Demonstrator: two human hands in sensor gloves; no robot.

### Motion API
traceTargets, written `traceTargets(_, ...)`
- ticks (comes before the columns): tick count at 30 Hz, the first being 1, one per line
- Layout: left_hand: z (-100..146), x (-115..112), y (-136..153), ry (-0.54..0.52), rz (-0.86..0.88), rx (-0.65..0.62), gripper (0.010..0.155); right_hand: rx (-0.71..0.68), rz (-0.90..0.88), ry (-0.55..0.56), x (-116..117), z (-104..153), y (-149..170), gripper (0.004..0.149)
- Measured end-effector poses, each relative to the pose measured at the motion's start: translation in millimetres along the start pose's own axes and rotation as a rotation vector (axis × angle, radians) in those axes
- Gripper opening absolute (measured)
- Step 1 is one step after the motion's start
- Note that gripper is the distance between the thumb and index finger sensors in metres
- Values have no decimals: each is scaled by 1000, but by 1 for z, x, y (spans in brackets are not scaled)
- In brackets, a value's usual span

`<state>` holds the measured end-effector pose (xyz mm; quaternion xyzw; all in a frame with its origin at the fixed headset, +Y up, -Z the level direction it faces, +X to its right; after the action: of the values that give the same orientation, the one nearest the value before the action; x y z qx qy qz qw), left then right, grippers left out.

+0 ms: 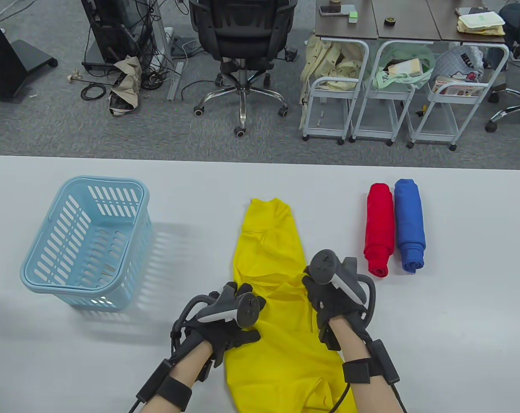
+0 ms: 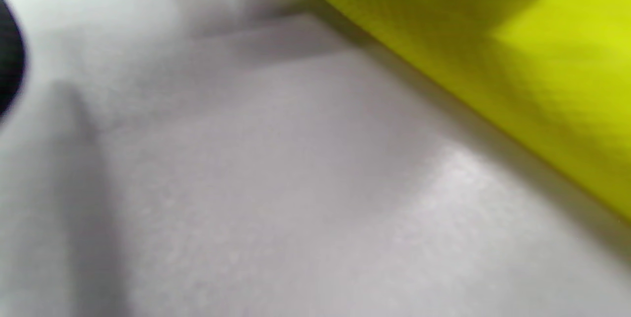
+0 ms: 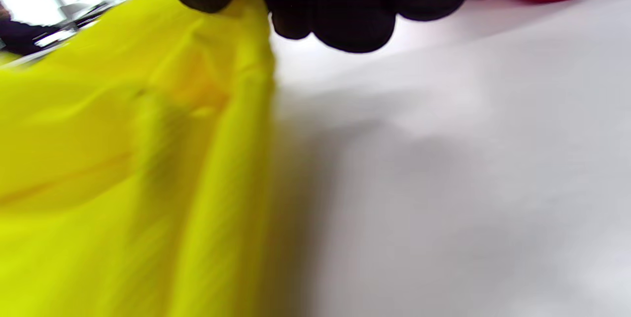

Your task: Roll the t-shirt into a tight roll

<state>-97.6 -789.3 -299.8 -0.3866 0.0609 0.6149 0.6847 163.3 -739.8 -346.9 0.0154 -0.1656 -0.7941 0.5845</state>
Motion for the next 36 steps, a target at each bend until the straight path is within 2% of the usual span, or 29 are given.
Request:
traceTargets(3,0,0,0,2,-2,2,75,189,148,69,-8,1,28,38)
traceTargets(5,0,1,-1,3,-5,3,75,219,175,-23,-6,-1,38,37)
traceTargets(7,1,1,-1,3,-7,3,75,142,68,-150,-8,-1,38,38)
traceTargets(9,1,1,-1,3,-6,4,75,45,21,-130,-14,3,27,38)
traceTargets(12,1,1,-1,3,-7,4,75,-255,69,-168,-15,15,-6,42)
traceTargets(15,1,1,-1,3,-5,4,75,-491,73,-259,4,24,-35,49)
traceTargets(18,1,2,-1,2,-8,4,75,-575,-18,-401,34,26,-53,56)
traceTargets(20,1,1,-1,2,-7,3,75,-494,85,-413,49,22,-55,60)
traceTargets(21,2,1,-1,3,-7,3,75,-416,201,-383,49,18,-51,60)
traceTargets(23,2,1,-1,7,-5,5,75,-248,303,-276,40,11,-37,63)
traceTargets(24,2,1,-1,9,-5,6,75,-160,326,-245,34,8,-30,65)
traceTargets(25,2,1,-2,12,-6,7,75,-69,320,-246,31,4,-17,67)
traceTargets(26,2,1,-1,14,-6,7,75,-37,275,-277,28,2,-7,68)
traceTargets(29,2,1,-1,16,-3,5,76,-17,112,-306,22,2,9,68)
traceTargets(33,2,1,-1,15,0,6,75,-34,182,-225,8,11,-1,66)
traceTargets(35,2,1,-1,15,2,7,75,-148,161,-231,5,15,-9,63)
traceTargets(36,2,1,-1,15,2,7,75,-303,112,-301,9,16,-15,62)
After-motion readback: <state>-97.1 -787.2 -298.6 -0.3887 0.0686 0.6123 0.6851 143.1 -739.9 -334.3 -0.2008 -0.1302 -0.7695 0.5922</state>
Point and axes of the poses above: the tracker on the back of each hand, its own y axis roughly to the little-finger side, its own z axis roughly from the fingertips to the wrist, x = y × z, the point moved 1 cm from there along -z, roughly from the wrist to the fingertips
